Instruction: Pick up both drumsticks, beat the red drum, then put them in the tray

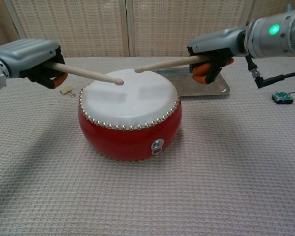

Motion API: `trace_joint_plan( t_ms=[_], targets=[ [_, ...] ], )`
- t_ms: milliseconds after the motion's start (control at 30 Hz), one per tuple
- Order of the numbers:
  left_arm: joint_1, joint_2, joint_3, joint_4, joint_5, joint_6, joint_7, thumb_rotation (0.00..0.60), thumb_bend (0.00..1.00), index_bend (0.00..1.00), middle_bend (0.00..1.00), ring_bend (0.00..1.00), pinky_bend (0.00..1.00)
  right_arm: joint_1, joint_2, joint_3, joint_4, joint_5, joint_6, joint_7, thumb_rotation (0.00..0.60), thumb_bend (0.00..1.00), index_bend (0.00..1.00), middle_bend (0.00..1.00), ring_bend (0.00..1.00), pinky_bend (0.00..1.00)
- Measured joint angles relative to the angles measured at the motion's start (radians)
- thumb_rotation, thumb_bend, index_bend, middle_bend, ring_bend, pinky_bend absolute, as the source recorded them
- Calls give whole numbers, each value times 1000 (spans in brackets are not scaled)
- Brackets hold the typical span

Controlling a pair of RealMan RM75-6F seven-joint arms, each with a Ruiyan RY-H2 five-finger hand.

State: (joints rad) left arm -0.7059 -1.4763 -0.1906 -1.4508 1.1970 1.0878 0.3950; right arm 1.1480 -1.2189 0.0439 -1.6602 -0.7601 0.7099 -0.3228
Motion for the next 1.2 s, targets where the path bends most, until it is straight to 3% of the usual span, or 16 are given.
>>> trace_joint_plan(
  t_ms=[133, 233, 600, 733, 967, 1067, 1200],
  targets=[
    [-12, -53, 16, 62, -18, -25, 39, 600, 698, 1000, 1000, 1000, 1000, -42, 47, 34, -35, -78, 10, 76, 600, 809, 1000, 1000, 1000, 1000],
    [-10, -52, 8, 58, -19, -12, 33, 600, 698, 1000, 1000, 1000, 1000, -47, 43, 29, -15, -89, -14, 77, 600, 809, 1000, 1000, 1000, 1000],
    [20, 58, -39, -75, 8, 59, -46, 600, 699, 1000, 1000, 1000, 1000, 18, -105, -53, 158, 54, -103, -43, 600, 809, 1000, 1000, 1000, 1000],
    [14, 32, -27, -46, -5, 35, -33, 600, 700, 1000, 1000, 1000, 1000, 4, -77, -21, 110, 21, -74, -8, 600, 809, 1000, 1000, 1000, 1000],
    [-8, -71, 10, 75, -29, -16, 26, 600, 699, 1000, 1000, 1000, 1000, -63, 60, 47, -19, -103, -18, 104, 600, 810, 1000, 1000, 1000, 1000],
    [-4, -85, 7, 87, -30, -7, 9, 600, 699, 1000, 1000, 1000, 1000, -83, 80, 59, -17, -117, -14, 134, 600, 809, 1000, 1000, 1000, 1000],
    [18, -38, -14, 30, -15, 34, -72, 600, 698, 1000, 1000, 1000, 1000, -90, 66, 60, 45, -112, -37, 152, 600, 810, 1000, 1000, 1000, 1000]
  ],
)
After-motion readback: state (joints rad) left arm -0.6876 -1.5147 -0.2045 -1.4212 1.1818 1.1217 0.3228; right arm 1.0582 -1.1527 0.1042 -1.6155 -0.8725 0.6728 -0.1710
